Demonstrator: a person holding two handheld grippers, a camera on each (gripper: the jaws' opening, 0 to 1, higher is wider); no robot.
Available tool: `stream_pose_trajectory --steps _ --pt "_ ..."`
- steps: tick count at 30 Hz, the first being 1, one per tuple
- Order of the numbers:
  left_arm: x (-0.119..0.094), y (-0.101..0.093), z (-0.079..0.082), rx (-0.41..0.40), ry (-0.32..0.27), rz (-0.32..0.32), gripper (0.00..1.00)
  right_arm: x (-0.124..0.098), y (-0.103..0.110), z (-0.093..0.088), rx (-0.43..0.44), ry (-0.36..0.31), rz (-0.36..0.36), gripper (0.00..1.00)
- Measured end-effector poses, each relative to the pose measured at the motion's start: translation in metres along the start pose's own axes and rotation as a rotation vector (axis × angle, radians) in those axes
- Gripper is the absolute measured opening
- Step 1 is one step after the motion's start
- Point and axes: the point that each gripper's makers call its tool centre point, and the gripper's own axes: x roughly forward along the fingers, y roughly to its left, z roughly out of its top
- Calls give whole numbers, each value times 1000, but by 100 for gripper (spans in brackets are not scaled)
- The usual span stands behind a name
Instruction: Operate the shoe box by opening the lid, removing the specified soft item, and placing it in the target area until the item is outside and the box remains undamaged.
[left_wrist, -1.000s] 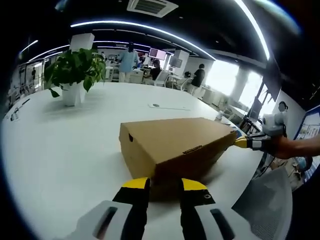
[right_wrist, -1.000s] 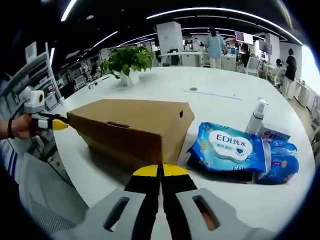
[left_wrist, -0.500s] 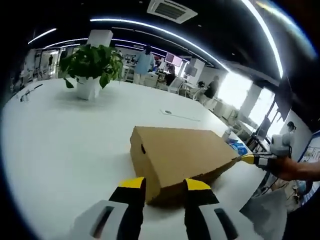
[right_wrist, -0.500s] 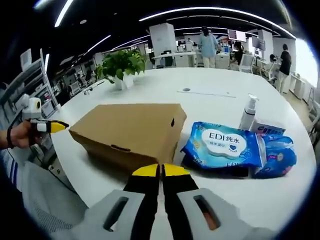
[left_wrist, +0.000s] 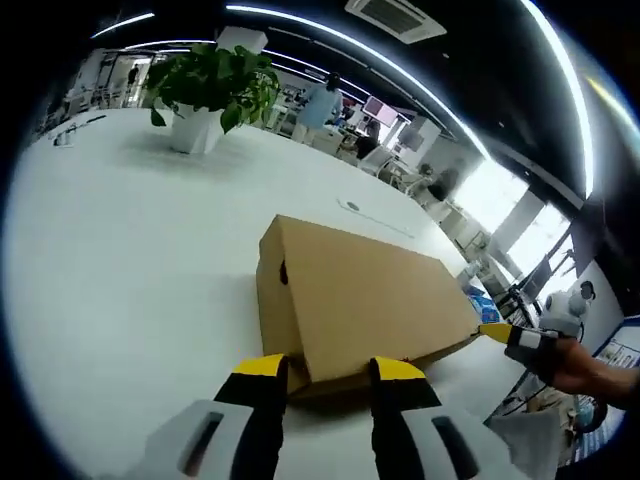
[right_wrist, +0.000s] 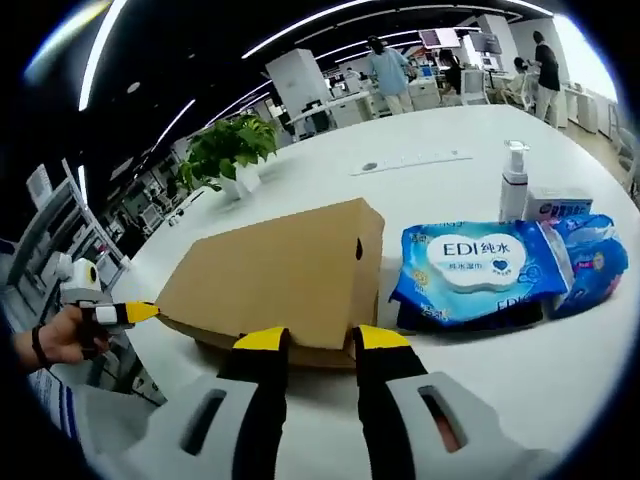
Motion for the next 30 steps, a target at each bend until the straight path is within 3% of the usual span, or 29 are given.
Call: stream_pose_trajectory --steps 1,6,16,30 --pt "1 1 -1 -6 5 -1 33 1 0 3 33 -25 3 25" --pt "8 1 9 -10 2 -5 33 6 0 11 12 -37 -11 25" --pt "45 0 43 14 10 -11 32 21 -21 34 53 -48 -57 25" --pt "49 -1 48 34 20 1 31 22 -23 37 69 -45 -53 25"
